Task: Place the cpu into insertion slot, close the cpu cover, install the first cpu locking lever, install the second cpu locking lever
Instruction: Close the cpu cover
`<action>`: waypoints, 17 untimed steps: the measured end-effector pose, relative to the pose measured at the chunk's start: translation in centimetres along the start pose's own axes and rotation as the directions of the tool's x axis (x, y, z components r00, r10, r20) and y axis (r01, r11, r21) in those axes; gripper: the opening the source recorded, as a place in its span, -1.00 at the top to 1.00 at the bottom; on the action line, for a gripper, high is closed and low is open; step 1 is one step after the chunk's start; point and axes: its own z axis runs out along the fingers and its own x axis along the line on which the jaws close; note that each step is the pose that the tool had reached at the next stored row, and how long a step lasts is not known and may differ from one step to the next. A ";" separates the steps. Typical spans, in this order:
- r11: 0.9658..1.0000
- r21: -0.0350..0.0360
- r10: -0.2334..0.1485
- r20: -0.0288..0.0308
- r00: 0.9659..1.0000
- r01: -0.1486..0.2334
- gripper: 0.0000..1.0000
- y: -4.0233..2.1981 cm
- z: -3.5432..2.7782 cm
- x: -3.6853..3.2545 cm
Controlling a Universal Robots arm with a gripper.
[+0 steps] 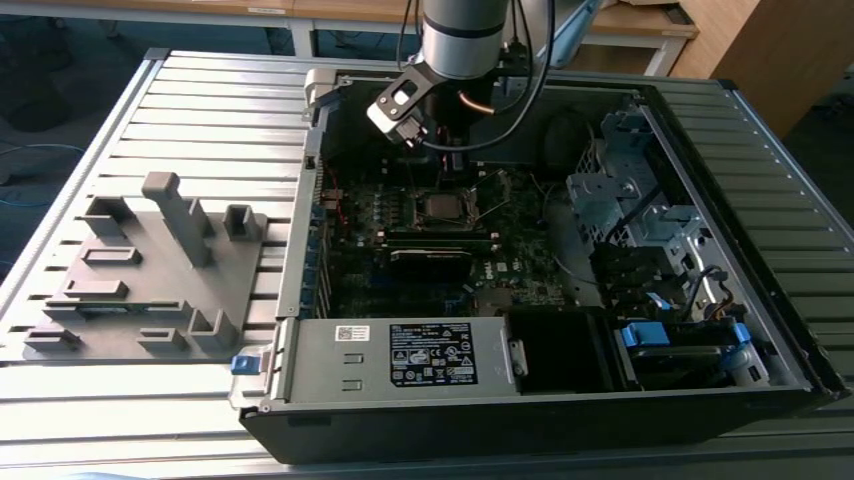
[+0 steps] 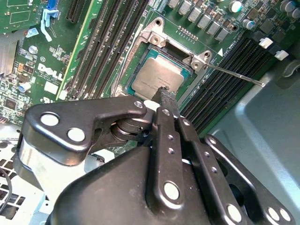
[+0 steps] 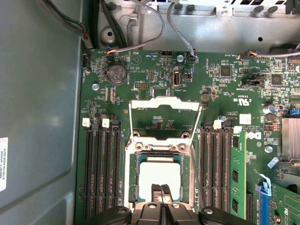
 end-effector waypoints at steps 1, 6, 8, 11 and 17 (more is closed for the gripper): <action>1.000 0.000 0.000 0.000 1.000 0.000 0.79 0.00 -0.02 0.00; 1.000 0.000 0.000 0.000 1.000 0.000 0.79 0.00 -0.09 0.00; 1.000 0.000 0.000 0.000 1.000 0.000 0.79 0.00 -0.16 0.00; 1.000 0.000 0.000 0.000 1.000 0.000 0.79 0.01 -0.19 0.00; 1.000 0.000 0.000 0.000 1.000 0.000 0.79 0.01 -0.34 0.00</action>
